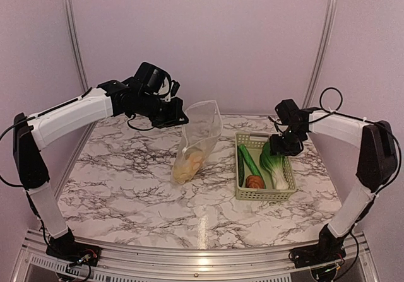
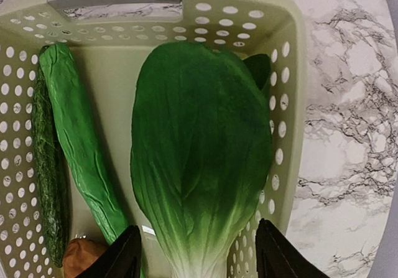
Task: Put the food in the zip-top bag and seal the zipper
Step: Pick up the fake vegetable from the bin.
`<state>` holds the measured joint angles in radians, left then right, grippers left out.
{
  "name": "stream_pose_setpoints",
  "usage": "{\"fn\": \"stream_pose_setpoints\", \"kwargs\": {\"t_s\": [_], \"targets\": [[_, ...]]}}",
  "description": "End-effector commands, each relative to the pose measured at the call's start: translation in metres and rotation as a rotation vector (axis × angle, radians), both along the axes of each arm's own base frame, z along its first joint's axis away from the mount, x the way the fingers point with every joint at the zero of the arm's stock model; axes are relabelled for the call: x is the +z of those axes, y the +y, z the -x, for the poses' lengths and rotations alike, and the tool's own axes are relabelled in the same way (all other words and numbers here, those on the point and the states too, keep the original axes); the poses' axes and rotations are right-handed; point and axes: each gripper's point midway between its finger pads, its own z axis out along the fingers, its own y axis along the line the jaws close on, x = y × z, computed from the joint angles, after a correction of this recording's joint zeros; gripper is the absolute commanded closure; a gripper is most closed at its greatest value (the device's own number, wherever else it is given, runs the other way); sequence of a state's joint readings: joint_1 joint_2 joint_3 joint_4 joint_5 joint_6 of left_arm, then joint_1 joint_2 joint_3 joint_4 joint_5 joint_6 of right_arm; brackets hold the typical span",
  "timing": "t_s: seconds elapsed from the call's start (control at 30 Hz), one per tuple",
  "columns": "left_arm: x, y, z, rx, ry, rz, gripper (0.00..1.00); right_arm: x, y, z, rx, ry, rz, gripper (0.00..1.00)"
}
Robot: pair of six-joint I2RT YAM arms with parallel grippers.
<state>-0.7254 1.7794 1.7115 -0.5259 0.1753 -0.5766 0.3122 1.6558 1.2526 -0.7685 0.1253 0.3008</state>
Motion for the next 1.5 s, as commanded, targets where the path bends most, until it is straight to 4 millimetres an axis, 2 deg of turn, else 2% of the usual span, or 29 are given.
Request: {"fn": "stream_pose_setpoints", "kwargs": {"t_s": [0.0,0.23,0.4,0.53,0.83,0.97,1.17,1.3,1.47], "targets": [[0.009,0.005,0.001,0.001,-0.018,0.014,1.00,0.003,-0.007,-0.024,0.012,-0.012,0.025,0.40],[0.007,0.009,0.001,0.009,-0.018,0.004,1.00,-0.006,-0.001,-0.047,0.033,0.001,0.034,0.36],[0.007,0.010,0.001,0.011,-0.016,0.003,1.00,-0.019,0.001,-0.059,0.025,0.044,0.049,0.30],[0.006,0.011,0.001,0.015,-0.017,0.000,1.00,-0.036,0.000,-0.061,0.019,0.105,0.074,0.20],[0.001,0.017,0.002,0.022,-0.009,-0.009,1.00,-0.067,-0.001,-0.052,0.003,0.202,0.087,0.20],[0.002,0.018,0.000,0.024,-0.009,-0.005,1.00,-0.082,0.001,-0.044,-0.004,0.234,0.067,0.26],[0.000,0.019,0.000,0.020,-0.006,-0.005,1.00,-0.090,0.006,-0.035,-0.004,0.252,0.027,0.42],[0.000,0.017,0.000,0.021,-0.004,0.001,1.00,-0.078,0.008,-0.037,-0.002,0.221,0.008,0.49],[-0.001,0.016,0.000,0.021,0.002,0.011,1.00,-0.034,0.016,-0.047,0.011,0.120,-0.048,0.65]]}}
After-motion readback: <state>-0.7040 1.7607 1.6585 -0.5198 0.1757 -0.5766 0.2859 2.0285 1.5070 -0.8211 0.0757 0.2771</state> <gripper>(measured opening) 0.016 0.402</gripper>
